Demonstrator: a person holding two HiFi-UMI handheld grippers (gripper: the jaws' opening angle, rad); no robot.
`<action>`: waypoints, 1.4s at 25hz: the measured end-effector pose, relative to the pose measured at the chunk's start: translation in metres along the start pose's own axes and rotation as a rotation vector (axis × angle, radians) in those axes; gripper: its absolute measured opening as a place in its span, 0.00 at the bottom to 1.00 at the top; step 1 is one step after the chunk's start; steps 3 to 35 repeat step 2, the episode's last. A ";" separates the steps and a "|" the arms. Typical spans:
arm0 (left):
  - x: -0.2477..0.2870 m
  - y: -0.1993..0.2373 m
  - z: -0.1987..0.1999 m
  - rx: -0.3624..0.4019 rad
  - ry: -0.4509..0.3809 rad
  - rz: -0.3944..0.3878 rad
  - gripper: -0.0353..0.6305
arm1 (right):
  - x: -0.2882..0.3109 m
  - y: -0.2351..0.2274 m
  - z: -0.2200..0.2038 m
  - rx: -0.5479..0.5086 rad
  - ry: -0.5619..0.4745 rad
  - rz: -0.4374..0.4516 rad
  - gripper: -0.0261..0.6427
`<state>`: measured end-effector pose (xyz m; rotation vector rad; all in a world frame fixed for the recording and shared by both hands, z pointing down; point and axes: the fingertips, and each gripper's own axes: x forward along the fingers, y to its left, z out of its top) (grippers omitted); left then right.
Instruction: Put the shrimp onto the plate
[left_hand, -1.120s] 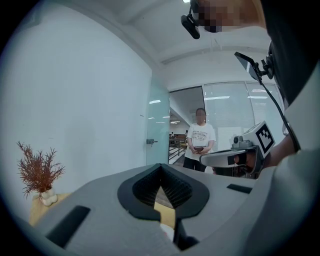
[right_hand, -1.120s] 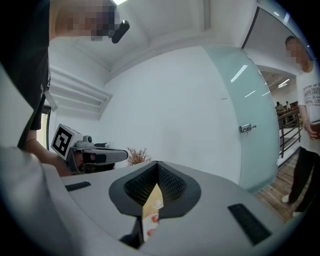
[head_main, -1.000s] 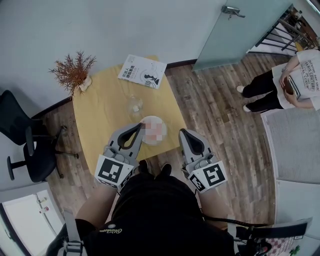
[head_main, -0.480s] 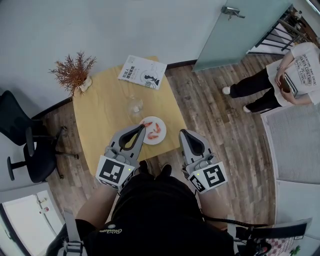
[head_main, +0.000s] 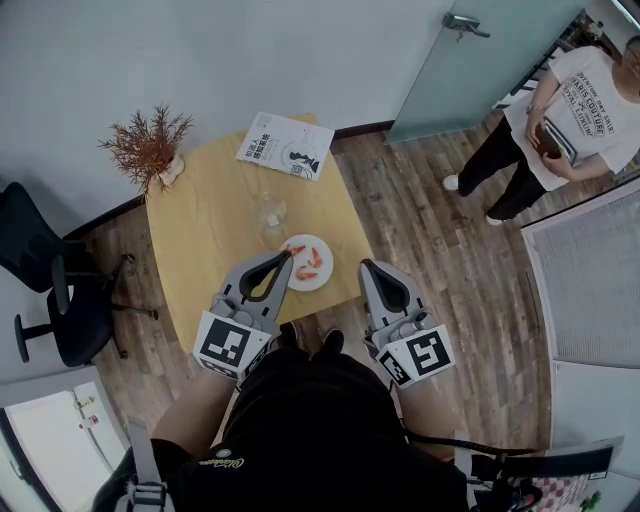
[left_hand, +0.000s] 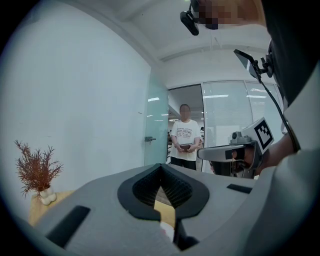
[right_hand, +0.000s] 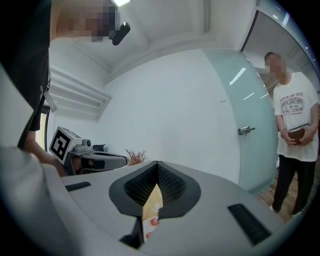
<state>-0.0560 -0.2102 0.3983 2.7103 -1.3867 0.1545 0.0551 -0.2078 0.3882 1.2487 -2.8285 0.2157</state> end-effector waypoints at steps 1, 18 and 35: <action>0.000 0.000 0.000 0.000 0.001 -0.001 0.06 | 0.000 0.000 0.000 0.000 0.000 -0.001 0.04; 0.001 0.000 0.000 0.000 0.002 -0.002 0.06 | 0.001 0.000 0.000 0.000 0.001 -0.001 0.04; 0.001 0.000 0.000 0.000 0.002 -0.002 0.06 | 0.001 0.000 0.000 0.000 0.001 -0.001 0.04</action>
